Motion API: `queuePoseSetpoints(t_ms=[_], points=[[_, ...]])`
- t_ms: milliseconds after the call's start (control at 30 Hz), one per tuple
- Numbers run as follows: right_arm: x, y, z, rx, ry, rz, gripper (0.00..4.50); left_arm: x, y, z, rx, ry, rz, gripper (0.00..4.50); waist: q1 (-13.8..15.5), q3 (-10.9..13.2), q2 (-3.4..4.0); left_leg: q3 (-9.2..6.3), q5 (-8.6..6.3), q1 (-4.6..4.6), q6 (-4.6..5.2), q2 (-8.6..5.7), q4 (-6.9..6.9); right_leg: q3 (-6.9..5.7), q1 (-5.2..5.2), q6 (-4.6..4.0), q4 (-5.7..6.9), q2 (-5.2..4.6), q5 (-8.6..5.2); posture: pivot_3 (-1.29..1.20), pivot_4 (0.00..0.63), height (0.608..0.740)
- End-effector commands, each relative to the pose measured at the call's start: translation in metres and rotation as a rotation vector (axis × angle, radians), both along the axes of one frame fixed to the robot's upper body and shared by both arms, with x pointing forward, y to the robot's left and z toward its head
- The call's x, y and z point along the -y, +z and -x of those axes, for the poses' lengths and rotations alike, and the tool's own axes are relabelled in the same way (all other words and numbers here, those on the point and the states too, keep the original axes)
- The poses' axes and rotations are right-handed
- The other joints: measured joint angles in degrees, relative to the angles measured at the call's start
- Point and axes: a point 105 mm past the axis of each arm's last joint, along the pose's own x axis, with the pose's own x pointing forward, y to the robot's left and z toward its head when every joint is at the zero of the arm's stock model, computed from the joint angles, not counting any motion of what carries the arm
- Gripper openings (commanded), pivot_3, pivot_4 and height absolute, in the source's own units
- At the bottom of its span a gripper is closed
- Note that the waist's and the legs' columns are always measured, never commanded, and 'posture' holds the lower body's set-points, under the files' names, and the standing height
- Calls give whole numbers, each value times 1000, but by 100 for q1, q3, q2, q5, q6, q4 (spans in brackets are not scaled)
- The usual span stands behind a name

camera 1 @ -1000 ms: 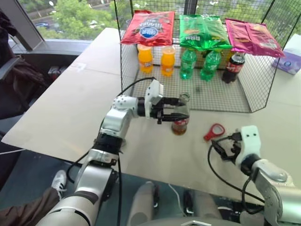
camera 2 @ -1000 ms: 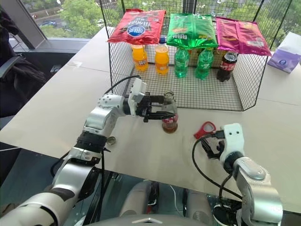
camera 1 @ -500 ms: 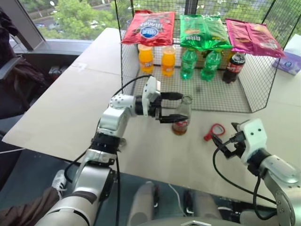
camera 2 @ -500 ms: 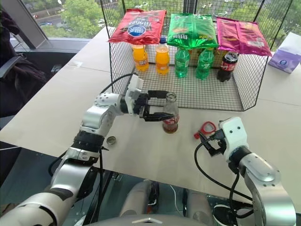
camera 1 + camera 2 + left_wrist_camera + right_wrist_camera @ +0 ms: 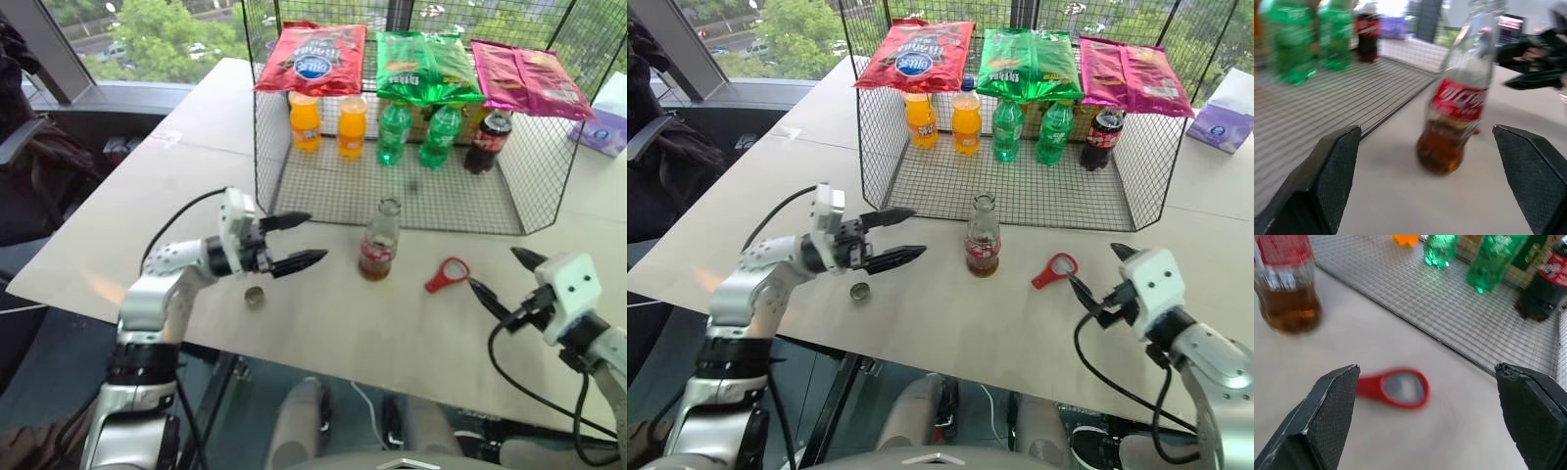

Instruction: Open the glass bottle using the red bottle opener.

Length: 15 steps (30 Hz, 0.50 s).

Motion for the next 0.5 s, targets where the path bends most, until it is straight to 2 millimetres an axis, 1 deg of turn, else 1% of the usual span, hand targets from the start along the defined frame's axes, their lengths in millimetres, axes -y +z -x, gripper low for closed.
queuePoseSetpoints(t_ms=[33, 200, 233, 300, 367, 433, 500], points=[[8, 11, 19, 81, 27, -29, 4500, -42, 6, 2, 40, 149, -37, 4447, -10, 0, 1, -1, 0, 0, 0, 1, -5, 5, -1, -1, 0, 0, -1, 0, 150, 740], [9, -2, 44, 40, 64, -65, 4500, -95, -19, 11, -23, 309, -107, 4447, -23, -1, 17, -1, -1, 4, -3, 6, -14, 18, -1, 4, -8, -3, -5, 0, 150, 740], [9, -4, 47, 34, 65, -66, 4500, -101, -22, 11, -26, 330, -114, 4447, -24, -1, 17, -2, -1, 4, -3, 6, -15, 20, -1, 7, -10, -7, -6, 0, 150, 740], [8, -7, 52, 25, 69, -75, 4500, -109, -25, 13, -31, 356, -125, 4447, -19, -1, 16, -2, -2, 5, -4, 6, -21, 22, -2, 7, -14, -16, -6, 0, 150, 740], [7, -7, 54, 20, 71, -78, 4500, -112, -28, 16, -33, 369, -130, 4447, -14, -1, 15, -1, -2, 5, -4, 4, -29, 8, -3, 5, -21, -43, -5, 0, 150, 740], [8, -8, 54, 14, 74, -78, 4500, -114, -29, 15, -30, 382, -129, 4447, -11, -1, 16, 4, -2, 8, -4, -6, -44, -27, -3, 0, -27, -90, -3, 0, 150, 740], [7, -9, 53, 11, 76, -80, 4500, -116, -29, 14, -29, 401, -119, 4447, -14, -1, 16, 10, -2, 13, -4, -13, -60, -48, -4, -3, -38, -115, 0, 0, 150, 740]])
